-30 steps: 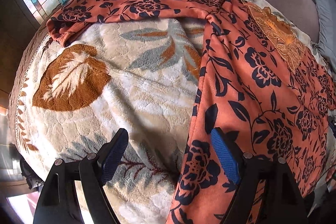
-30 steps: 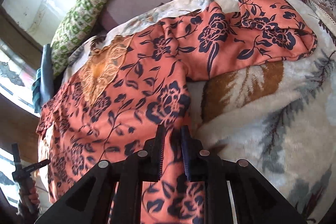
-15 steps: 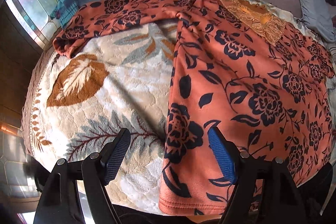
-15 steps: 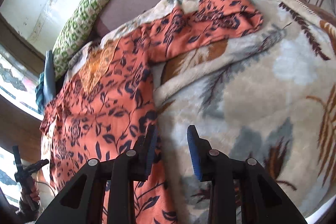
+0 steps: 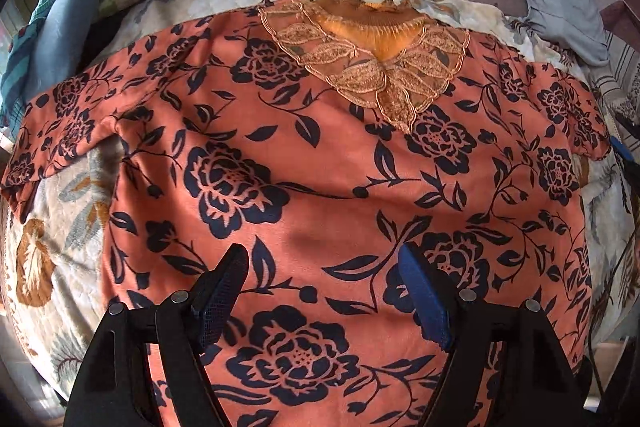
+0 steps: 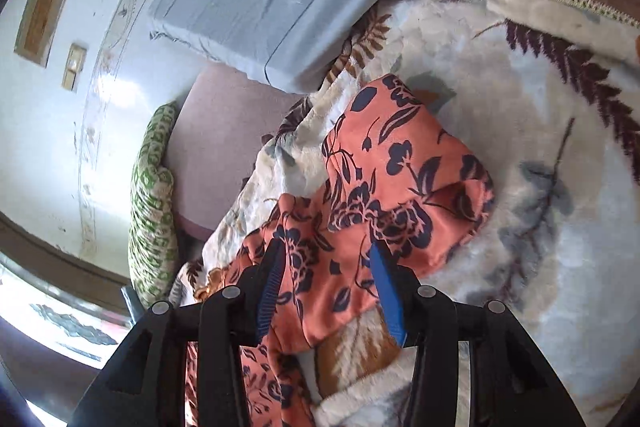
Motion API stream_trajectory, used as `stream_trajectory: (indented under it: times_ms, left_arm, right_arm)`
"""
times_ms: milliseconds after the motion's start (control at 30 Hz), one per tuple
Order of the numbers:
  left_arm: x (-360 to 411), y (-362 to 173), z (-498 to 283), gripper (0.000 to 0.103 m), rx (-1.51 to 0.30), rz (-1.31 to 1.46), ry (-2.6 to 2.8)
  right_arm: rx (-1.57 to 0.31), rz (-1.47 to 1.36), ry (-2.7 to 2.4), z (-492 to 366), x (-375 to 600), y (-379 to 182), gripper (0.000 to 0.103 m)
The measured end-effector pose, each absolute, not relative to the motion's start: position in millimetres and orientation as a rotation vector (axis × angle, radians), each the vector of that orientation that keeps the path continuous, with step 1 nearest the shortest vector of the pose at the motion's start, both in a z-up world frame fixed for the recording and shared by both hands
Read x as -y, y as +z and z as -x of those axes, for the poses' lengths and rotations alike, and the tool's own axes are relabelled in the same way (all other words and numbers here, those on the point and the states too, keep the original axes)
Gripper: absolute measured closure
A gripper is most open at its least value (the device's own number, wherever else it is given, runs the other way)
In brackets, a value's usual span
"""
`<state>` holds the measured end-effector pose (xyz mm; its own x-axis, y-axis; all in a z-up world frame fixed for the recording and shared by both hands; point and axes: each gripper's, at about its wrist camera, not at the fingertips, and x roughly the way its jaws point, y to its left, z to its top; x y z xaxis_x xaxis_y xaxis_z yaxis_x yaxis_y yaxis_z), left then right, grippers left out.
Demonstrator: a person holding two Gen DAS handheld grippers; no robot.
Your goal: Fold small clothes
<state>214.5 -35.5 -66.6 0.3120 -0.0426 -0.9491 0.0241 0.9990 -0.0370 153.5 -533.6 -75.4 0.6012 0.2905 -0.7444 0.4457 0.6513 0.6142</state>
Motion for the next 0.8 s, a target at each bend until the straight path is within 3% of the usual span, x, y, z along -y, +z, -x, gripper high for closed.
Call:
stream_trajectory:
  times_ms: [133, 333, 400, 467, 633, 800]
  left_arm:
    - [46, -101, -219, 0.026, -1.329, -0.051, -0.033]
    - [47, -102, -214, 0.021, -1.287, -0.080, -0.058]
    - [45, -103, -217, 0.021, -1.287, -0.071, -0.061]
    - [44, -103, -216, 0.021, -1.283, -0.074, -0.066]
    - [36, -95, -211, 0.022, -1.279, -0.030, -0.080]
    - [10, -69, -202, 0.022, -1.230, 0.088, -0.085]
  right_arm:
    - [-0.967, -1.017, -0.178, -173, 544, -114, 0.057]
    - [-0.884, -1.194, -0.252, -175, 562, -148, 0.059]
    - [-0.858, -1.208, -0.254, -176, 564, -148, 0.066]
    - [-0.882, -1.138, -0.243, -183, 560, -141, 0.097]
    - [-0.825, -1.072, -0.093, -191, 525, -98, 0.098]
    - [-0.846, -1.051, 0.190, -206, 432, -57, 0.098]
